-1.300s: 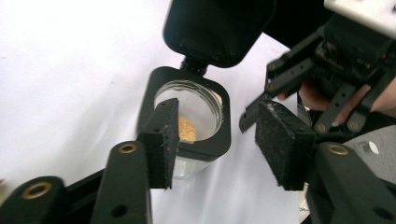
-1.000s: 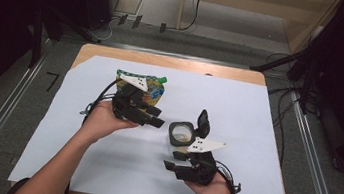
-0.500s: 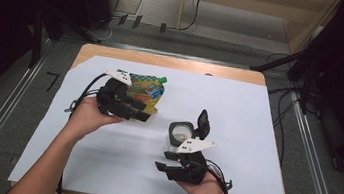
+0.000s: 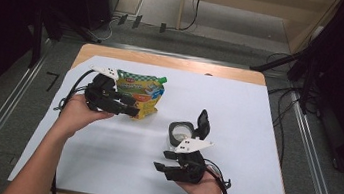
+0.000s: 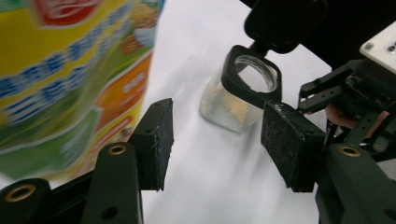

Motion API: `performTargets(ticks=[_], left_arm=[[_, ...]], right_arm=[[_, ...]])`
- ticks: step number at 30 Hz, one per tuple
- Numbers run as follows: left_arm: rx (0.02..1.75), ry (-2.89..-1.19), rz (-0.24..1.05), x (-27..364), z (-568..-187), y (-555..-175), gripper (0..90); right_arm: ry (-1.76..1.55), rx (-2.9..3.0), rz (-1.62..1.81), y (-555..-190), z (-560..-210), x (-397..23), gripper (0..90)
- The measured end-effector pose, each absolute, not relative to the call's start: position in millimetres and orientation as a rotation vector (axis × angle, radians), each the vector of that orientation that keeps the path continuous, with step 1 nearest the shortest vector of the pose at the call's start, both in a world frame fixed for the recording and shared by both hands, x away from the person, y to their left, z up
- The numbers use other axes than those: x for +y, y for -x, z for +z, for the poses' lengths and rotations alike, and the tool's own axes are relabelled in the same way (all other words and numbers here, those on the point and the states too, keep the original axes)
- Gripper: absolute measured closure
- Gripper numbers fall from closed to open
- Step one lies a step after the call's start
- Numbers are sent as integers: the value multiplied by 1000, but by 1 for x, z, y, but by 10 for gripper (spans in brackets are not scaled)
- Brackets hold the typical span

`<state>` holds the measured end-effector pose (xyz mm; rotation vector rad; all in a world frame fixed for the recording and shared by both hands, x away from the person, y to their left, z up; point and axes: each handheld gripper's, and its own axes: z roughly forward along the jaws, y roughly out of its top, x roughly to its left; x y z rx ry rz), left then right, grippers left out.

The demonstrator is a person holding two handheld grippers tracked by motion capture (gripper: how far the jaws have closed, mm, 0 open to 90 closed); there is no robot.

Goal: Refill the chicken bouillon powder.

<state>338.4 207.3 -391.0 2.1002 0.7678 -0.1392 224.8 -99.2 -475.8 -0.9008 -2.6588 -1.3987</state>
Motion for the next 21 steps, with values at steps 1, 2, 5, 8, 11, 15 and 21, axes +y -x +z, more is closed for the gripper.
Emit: performTargets(ticks=[1,2,5,8,11,15,21], left_arm=[[784,-2098,-136,211,-391,-339,445],[783,-2094,-135,212,-391,-339,445],[794,-2095,-126,217,-390,-339,445],[800,-2095,-119,221,-390,-340,444],[834,-2083,-86,233,-390,-342,444],[872,-2085,-65,243,-392,-346,443],[907,-2089,-35,255,-394,-350,445]], right_arm=[[898,-2659,-1399,-225,-476,-99,492],[894,-2658,-1401,-225,-476,-98,491],[880,-2651,-1406,-224,-476,-97,489],[868,-2651,-1405,-222,-476,-95,490],[863,-2653,-1395,-221,-476,-93,490],[858,-2654,-1386,-221,-477,-92,491],[852,-2659,-1372,-220,-479,-89,492]])
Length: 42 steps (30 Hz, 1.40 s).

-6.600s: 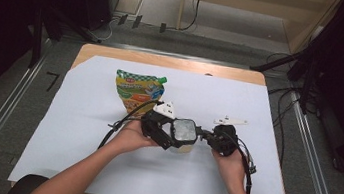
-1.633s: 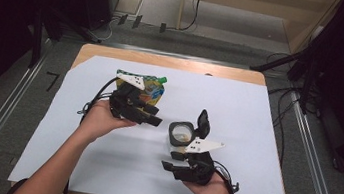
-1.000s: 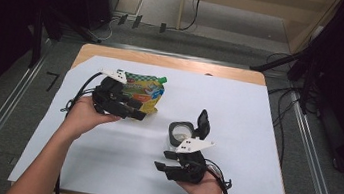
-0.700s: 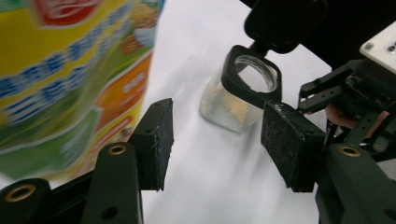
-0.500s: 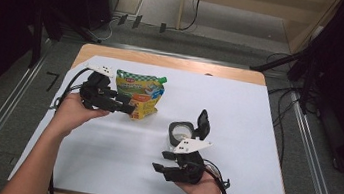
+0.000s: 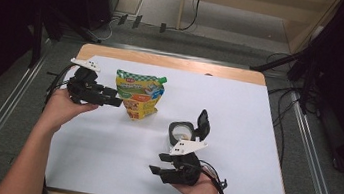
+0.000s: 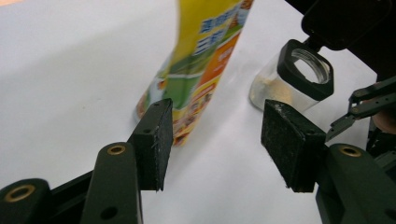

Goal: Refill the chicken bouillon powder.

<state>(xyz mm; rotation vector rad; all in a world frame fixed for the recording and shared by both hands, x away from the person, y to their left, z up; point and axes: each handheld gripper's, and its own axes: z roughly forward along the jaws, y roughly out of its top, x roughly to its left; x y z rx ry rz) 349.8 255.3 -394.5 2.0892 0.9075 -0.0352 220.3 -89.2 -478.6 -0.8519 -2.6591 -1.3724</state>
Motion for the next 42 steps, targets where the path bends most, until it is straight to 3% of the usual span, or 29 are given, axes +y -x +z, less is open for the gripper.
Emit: performTargets(ticks=[10,24,34,42], left_arm=[[919,-2064,-28,252,-402,-365,455],[877,-2053,-23,228,-408,-384,567],[876,-2054,-78,220,-414,-386,702],[851,-2043,-9,222,-409,-382,890]], right_arm=[[851,-2653,-1378,-219,-480,-89,492],[864,-2654,-1357,-213,-485,-86,488],[874,-2656,-1361,-213,-485,-85,487],[875,-2657,-1379,-215,-485,-83,484]])
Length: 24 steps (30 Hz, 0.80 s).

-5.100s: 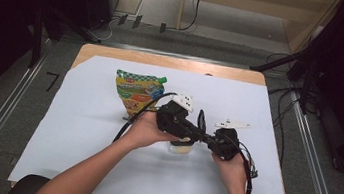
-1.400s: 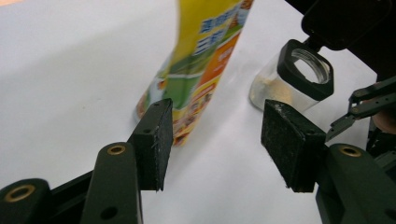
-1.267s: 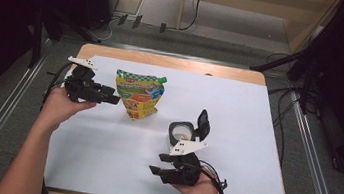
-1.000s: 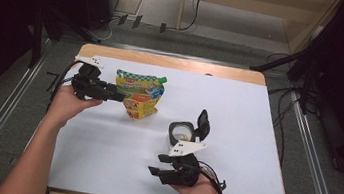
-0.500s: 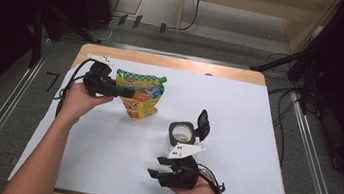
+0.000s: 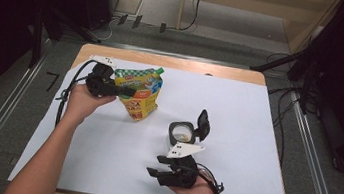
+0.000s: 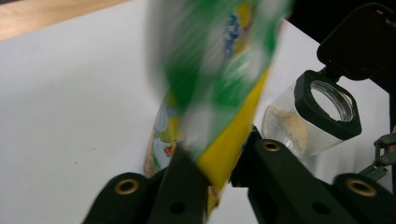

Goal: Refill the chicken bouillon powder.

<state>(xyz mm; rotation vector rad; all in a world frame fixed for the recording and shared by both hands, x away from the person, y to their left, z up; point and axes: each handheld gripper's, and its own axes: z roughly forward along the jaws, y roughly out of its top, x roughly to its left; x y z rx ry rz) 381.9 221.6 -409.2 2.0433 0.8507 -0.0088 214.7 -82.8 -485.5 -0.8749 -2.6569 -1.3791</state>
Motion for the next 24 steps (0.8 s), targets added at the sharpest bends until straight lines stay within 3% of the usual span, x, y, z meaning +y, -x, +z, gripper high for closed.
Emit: performTargets(ticks=[10,24], left_arm=[[853,-2054,26,218,-393,-374,900],[825,-2019,-24,219,-364,-351,900]], right_arm=[[866,-2664,-1420,-211,-478,-78,479],[868,-2659,-1472,-209,-468,-61,466]])
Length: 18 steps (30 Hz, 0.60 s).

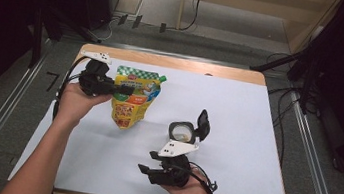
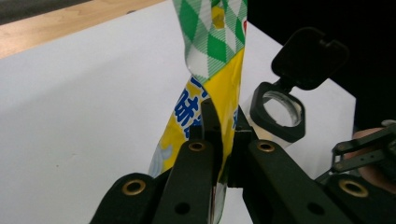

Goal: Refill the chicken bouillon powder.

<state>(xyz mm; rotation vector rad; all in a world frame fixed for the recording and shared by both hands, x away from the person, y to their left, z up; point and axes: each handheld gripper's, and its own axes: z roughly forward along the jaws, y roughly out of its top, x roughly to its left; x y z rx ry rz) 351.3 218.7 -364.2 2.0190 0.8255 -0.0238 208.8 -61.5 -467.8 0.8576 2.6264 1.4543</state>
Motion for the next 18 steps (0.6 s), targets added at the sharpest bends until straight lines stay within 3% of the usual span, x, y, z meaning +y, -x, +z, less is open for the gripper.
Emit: performTargets(ticks=[12,18], left_arm=[[784,-2017,-28,219,-332,-326,900],[757,-2016,-23,220,-324,-316,900]], right_arm=[[-821,2625,1458,-225,-464,-23,470],[-833,2641,1427,-239,-477,-5,515]])
